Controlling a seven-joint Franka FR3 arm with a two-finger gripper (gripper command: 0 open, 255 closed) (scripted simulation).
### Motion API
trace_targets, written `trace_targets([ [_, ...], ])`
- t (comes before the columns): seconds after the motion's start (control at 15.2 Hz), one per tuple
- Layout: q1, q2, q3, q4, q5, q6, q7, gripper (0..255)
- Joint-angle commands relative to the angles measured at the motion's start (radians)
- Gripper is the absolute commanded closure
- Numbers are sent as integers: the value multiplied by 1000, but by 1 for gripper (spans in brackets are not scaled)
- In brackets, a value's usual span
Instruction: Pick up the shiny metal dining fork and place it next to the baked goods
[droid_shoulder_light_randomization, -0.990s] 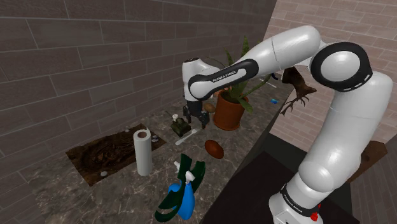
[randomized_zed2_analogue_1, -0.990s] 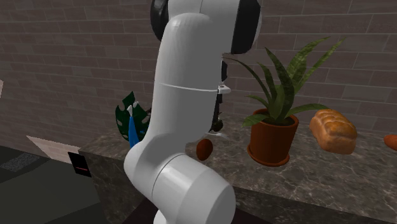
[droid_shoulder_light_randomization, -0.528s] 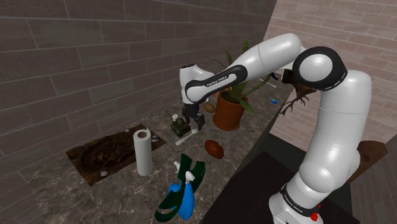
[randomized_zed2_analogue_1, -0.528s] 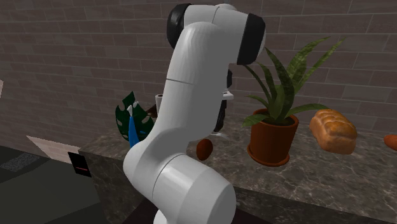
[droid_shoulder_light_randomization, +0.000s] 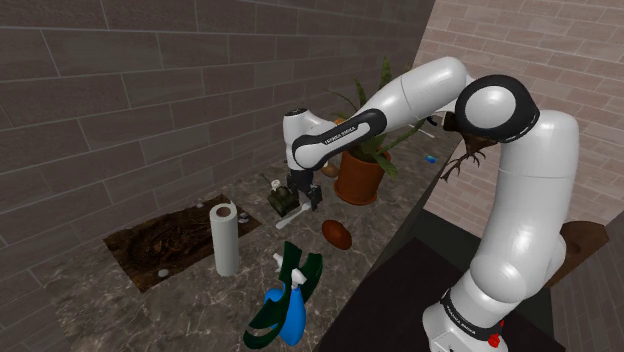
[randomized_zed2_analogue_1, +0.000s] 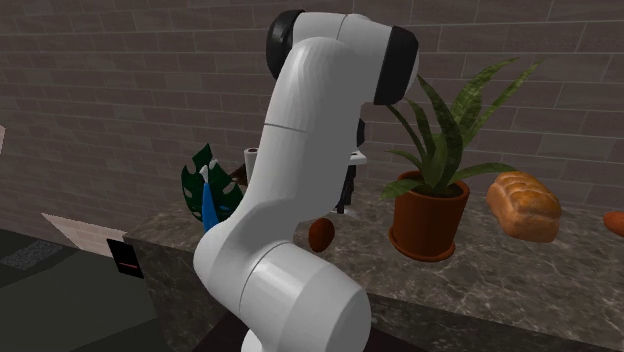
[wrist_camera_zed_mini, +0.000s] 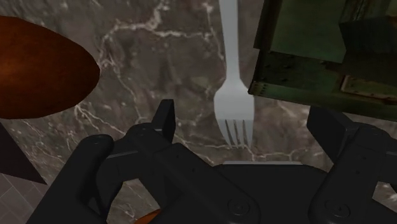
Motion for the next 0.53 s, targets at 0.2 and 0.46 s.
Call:
trace_targets([
  [0.2,0,0,0,0,0,0,0,255],
  [0.46,0,0,0,0,0,0,0,255],
])
